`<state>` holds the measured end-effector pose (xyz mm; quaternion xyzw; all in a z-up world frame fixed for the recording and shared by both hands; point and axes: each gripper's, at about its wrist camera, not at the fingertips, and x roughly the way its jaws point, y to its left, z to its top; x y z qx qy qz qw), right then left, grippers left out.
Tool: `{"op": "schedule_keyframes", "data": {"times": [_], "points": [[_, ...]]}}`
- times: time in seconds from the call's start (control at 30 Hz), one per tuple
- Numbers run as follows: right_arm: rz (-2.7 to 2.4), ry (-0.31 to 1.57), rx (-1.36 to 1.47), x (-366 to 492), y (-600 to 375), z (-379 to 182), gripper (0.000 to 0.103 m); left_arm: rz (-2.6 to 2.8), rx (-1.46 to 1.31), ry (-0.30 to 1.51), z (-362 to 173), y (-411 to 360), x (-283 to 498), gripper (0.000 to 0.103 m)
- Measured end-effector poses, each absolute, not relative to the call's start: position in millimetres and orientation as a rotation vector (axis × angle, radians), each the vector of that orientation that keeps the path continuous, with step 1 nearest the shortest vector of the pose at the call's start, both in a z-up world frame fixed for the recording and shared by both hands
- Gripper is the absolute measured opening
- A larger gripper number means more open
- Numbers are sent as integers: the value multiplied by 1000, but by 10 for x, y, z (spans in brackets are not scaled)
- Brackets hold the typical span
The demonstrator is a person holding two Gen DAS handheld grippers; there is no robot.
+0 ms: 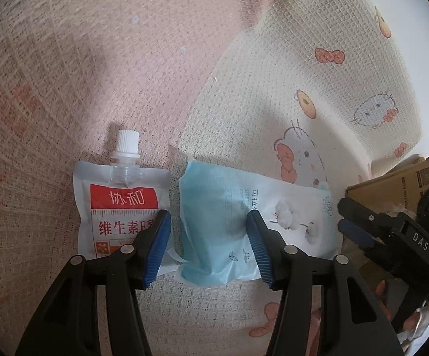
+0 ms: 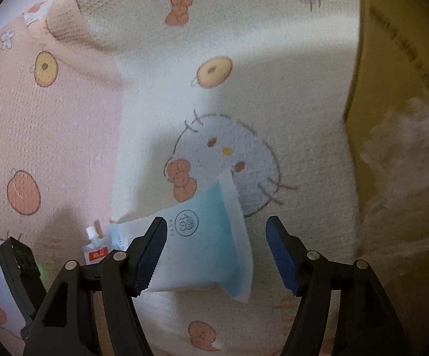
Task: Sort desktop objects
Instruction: 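Close the left gripper on a blue packet while the right gripper grips a blue-white packet, then lift both held blue packets and carry them over the cardboard box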
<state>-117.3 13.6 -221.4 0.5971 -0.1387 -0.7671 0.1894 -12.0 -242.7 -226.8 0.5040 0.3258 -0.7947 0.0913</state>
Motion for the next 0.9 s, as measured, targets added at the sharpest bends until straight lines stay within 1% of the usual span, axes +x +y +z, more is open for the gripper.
{"op": "schedule_keyframes", "data": {"times": [0.1, 0.2, 0.33, 0.4, 0.5, 0.7, 0.8, 0.9], "points": [[-2052, -463, 1759, -1194, 126, -2367, 67, -2361, 1499, 995, -2266, -2449, -119, 59], [-1986, -493, 1788, -1175, 110, -2446, 67, -2353, 1507, 1058, -2290, -2471, -119, 59], [-1993, -471, 1752, -1161, 80, -2399, 67, -2311, 1526, 1235, -2377, -2475, -117, 59], [-1988, -455, 1729, -1146, 59, -2349, 67, -2319, 1509, 1227, -2360, -2449, -111, 59], [-1986, -404, 1707, -1106, 2, -2293, 68, -2349, 1522, 1134, -2289, -2348, -137, 59], [-2007, -291, 1620, -961, -144, -2092, 68, -2488, 1483, 787, -1937, -2092, -130, 59], [-2020, -300, 1568, -919, -158, -1967, 68, -2548, 1408, 657, -1691, -2025, -93, 59], [-2030, -330, 1504, -894, -160, -1777, 68, -2595, 1330, 564, -1461, -1989, -74, 59]]}}
